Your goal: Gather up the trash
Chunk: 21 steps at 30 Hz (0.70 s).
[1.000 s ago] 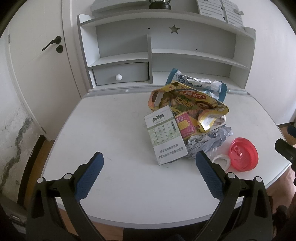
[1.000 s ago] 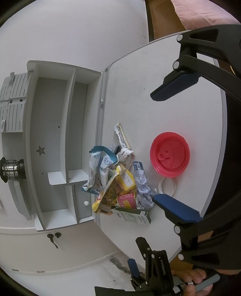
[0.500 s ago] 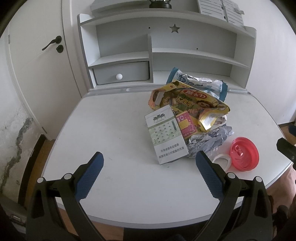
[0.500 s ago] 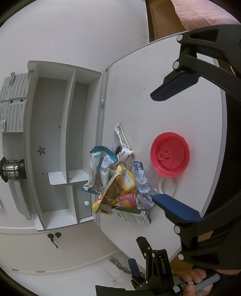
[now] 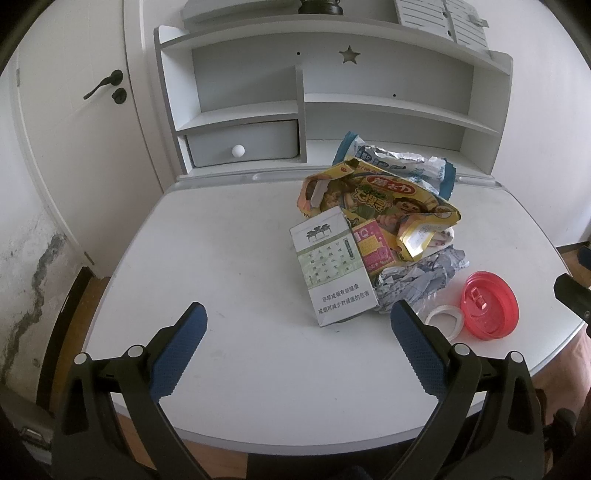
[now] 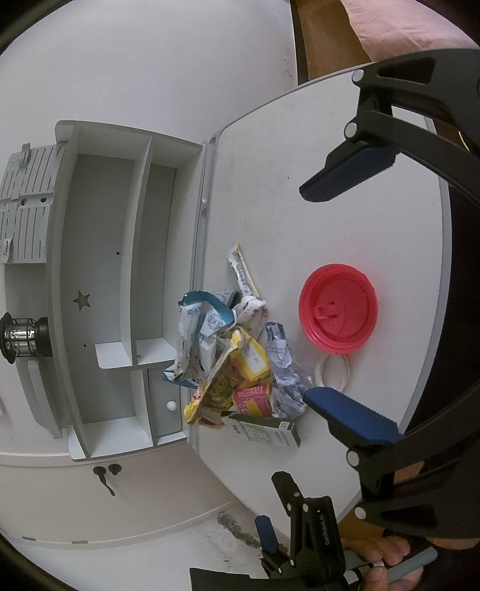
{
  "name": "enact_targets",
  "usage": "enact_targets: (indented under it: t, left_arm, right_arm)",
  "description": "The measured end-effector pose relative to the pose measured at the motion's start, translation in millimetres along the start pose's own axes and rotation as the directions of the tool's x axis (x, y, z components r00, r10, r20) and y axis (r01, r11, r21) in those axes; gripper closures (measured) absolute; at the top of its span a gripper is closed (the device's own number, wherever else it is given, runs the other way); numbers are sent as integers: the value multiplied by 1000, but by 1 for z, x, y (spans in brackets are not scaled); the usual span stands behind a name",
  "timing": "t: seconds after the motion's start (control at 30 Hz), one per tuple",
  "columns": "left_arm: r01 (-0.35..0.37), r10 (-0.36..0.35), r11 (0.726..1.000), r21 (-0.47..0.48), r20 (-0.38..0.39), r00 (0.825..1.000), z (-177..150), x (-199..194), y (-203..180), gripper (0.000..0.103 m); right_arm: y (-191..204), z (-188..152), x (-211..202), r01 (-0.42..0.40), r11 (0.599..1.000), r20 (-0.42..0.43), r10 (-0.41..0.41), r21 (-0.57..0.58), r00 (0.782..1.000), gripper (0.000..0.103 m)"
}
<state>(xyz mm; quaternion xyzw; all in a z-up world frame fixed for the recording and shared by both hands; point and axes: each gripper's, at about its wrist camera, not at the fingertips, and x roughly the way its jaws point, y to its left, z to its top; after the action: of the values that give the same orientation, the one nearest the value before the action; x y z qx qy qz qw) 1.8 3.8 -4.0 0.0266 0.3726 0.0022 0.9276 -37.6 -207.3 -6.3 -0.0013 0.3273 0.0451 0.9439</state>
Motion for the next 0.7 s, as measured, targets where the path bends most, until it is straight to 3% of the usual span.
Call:
enact_targets:
  t: [0.7]
  left_arm:
    - [-3, 3, 1000, 1, -8, 1000, -1, 3, -1, 6]
  right_arm:
    - [0, 0, 1, -1, 1000, -1, 1, -2, 1000, 6]
